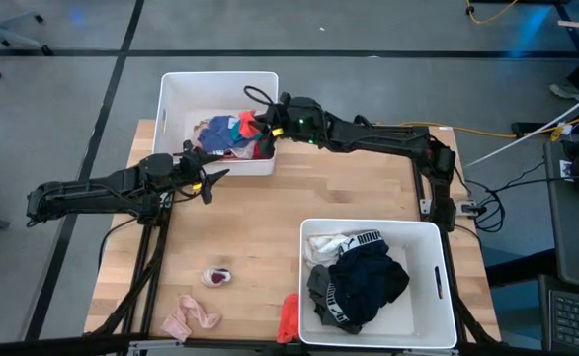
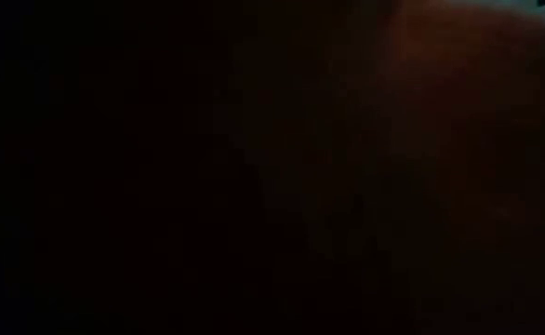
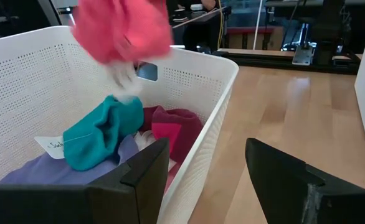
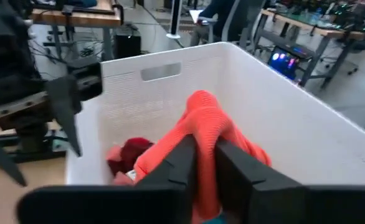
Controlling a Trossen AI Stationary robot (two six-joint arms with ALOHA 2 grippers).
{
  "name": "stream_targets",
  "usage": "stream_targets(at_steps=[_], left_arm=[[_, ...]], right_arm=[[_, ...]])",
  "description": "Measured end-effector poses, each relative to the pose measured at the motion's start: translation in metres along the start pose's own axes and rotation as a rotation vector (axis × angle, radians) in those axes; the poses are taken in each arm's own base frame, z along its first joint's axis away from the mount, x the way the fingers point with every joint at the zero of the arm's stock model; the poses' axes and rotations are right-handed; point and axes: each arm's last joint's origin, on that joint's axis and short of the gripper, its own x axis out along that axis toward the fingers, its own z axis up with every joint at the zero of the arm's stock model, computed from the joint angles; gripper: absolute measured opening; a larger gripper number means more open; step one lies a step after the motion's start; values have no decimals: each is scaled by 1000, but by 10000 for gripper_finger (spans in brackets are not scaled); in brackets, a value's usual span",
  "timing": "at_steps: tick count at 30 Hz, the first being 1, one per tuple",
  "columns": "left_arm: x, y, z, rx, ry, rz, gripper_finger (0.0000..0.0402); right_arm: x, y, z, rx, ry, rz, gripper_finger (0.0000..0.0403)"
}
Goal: Sort clothes
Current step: Put the orange sock into the top white bin
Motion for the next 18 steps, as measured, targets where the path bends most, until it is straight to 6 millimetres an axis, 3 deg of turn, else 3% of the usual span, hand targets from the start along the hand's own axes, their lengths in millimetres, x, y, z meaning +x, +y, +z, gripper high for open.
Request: stream_targets(at_steps=[10, 14, 18], left_arm=[[0, 0, 0, 0, 5, 0, 202], [0, 0, -1, 0, 6, 0, 202], [0, 0, -1, -1, 6, 0, 202]], right_arm=[[-1, 4, -2, 13, 38, -38, 265], [-7, 21, 7, -1, 72, 16, 299], [-19, 43, 21, -62, 162, 73, 304]])
